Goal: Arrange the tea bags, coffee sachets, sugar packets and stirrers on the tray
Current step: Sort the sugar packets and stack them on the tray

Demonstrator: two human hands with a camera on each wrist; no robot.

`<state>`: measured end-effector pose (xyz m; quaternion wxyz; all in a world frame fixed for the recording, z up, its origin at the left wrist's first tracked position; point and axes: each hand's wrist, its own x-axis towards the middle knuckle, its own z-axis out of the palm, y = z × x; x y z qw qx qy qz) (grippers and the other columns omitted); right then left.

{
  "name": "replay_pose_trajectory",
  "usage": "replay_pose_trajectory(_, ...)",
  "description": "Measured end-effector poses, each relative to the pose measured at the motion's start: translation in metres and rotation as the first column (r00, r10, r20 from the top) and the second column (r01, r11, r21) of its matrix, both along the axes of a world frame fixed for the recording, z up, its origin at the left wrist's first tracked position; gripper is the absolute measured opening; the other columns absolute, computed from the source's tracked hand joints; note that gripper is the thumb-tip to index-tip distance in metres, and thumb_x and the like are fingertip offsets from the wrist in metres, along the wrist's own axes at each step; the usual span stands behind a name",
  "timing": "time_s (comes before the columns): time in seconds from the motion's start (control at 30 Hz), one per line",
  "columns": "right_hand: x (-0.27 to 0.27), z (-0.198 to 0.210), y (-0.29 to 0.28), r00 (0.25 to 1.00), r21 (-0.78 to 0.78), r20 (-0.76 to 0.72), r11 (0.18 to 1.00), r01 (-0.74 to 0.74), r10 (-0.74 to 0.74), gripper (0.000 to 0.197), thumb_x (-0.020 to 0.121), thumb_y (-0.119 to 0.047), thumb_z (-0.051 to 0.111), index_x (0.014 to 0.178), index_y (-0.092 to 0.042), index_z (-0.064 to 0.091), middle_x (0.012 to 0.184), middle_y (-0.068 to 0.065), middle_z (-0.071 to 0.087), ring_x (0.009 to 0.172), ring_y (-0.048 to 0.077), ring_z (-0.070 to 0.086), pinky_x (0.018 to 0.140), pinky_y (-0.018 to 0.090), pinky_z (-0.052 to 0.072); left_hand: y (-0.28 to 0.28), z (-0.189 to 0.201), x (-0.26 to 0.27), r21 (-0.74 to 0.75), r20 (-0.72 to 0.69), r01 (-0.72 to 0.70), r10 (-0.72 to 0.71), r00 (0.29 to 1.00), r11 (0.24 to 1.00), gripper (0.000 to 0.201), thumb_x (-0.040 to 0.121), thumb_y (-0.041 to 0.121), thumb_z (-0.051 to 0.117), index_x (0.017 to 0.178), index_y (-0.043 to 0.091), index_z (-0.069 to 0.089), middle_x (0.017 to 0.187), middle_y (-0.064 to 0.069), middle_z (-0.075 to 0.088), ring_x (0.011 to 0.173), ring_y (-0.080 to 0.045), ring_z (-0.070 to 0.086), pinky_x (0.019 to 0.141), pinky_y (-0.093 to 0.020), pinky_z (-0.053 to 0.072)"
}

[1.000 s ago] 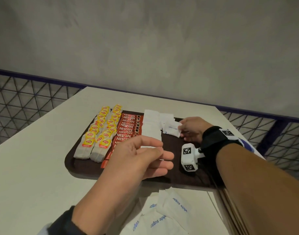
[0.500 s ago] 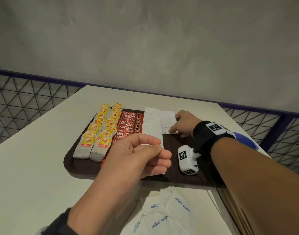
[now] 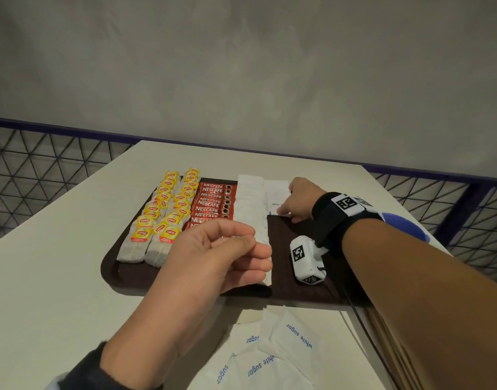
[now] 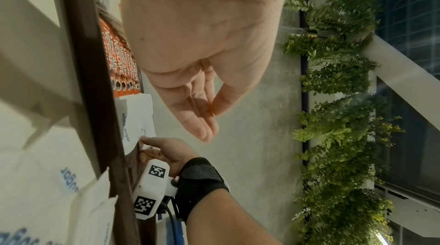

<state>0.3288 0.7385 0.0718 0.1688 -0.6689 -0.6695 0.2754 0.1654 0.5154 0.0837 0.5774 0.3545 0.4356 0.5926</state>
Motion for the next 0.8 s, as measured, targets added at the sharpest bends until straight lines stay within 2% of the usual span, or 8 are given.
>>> replay_pose_trajectory(0.13,-0.001,0.005,-0.002,0.999,-0.006,0.034,1.0,0.01,-0.01,0.021,0.084,-0.005,0.075,0.097,-0.001,0.058,0.091,0.02,0.068,0.082,0.038,0.075,0.077,0.052,0.063,0.001,0.002,-0.003,0.003,-0.006,-0.013,0.013,1.0,1.0,0.007,0.096,-0.002,0.061,0.097,0.001,0.067,0.08,-0.02,0.076,0.064,-0.023,0.074,0.058,-0.026,0.062)
replay_pose_trajectory(0.23,0.004,0.016,-0.011,0.992,-0.005,0.12,1.0,-0.025,0.026,0.031,0.087,-0.017,0.076,0.105,-0.001,0.058,0.093,0.02,0.069,0.082,0.037,0.074,0.073,0.051,0.064,0.002,0.003,-0.007,0.016,-0.008,-0.022,0.022,1.0,1.0,0.008,0.097,-0.001,0.06,0.097,0.002,0.067,0.079,-0.018,0.076,0.065,-0.022,0.074,0.06,-0.026,0.063)
replay_pose_trajectory(0.37,0.01,0.044,-0.047,0.961,0.21,0.231,0.957,-0.202,0.152,0.021,0.089,-0.007,0.061,0.109,-0.014,0.063,0.09,0.006,0.065,0.065,0.019,0.065,0.056,0.027,0.057,0.0,0.006,-0.01,0.055,-0.027,-0.031,0.033,0.999,0.998,0.007,0.098,0.002,0.06,0.098,0.005,0.067,0.079,-0.013,0.077,0.066,-0.02,0.074,0.059,-0.024,0.061)
replay_pose_trajectory(0.43,0.008,0.055,-0.083,0.931,0.292,0.269,0.9,-0.324,0.247,0.032,0.087,0.001,0.051,0.104,-0.019,0.069,0.082,0.001,0.065,0.059,0.014,0.061,0.053,0.024,0.048,-0.001,0.007,-0.012,0.082,-0.034,-0.041,0.044,0.998,0.996,0.006,0.099,0.002,0.06,0.101,0.005,0.065,0.078,-0.011,0.076,0.066,-0.019,0.072,0.059,-0.023,0.06)
replay_pose_trajectory(0.53,0.006,0.065,-0.15,0.87,0.138,0.255,0.874,-0.465,0.423,0.023,0.091,-0.007,0.059,0.096,-0.026,0.07,0.079,0.003,0.071,0.065,0.022,0.071,0.06,0.036,0.06,0.003,0.003,-0.017,0.111,-0.063,-0.059,0.066,0.996,0.992,0.006,0.1,0.004,0.059,0.103,0.007,0.063,0.077,-0.006,0.075,0.066,-0.016,0.07,0.061,-0.022,0.059)
replay_pose_trajectory(0.6,0.01,0.067,-0.196,0.791,-0.073,0.267,0.83,-0.553,0.55,0.007,0.091,-0.026,0.07,0.095,-0.031,0.069,0.079,-0.001,0.073,0.063,0.015,0.071,0.058,0.03,0.058,0.006,-0.002,-0.021,0.123,-0.067,-0.071,0.079,0.995,0.99,0.006,0.099,0.007,0.06,0.105,0.008,0.063,0.081,-0.005,0.075,0.069,-0.015,0.071,0.063,-0.023,0.058)
replay_pose_trajectory(0.73,0.029,0.061,-0.268,0.557,-0.325,0.431,0.698,-0.638,0.71,0.051,0.072,-0.074,0.069,0.115,-0.052,0.052,0.099,-0.02,0.06,0.083,-0.005,0.06,0.059,0.012,0.049,0.009,-0.009,-0.026,0.121,-0.054,-0.081,0.088,0.995,0.989,0.007,0.098,0.009,0.061,0.105,0.008,0.062,0.082,-0.004,0.074,0.07,-0.015,0.07,0.066,-0.024,0.057)
replay_pose_trajectory(0.8,0.037,0.05,-0.293,0.511,-0.38,0.465,0.684,-0.623,0.723,0.072,0.064,-0.08,0.071,0.124,-0.057,0.037,0.106,-0.023,0.049,0.085,0.0,0.055,0.062,0.015,0.047,0.009,-0.01,-0.026,0.112,-0.061,-0.085,0.092,0.994,0.99,0.008,0.098,0.009,0.06,0.106,0.008,0.063,0.082,-0.004,0.074,0.07,-0.015,0.07,0.065,-0.023,0.057)
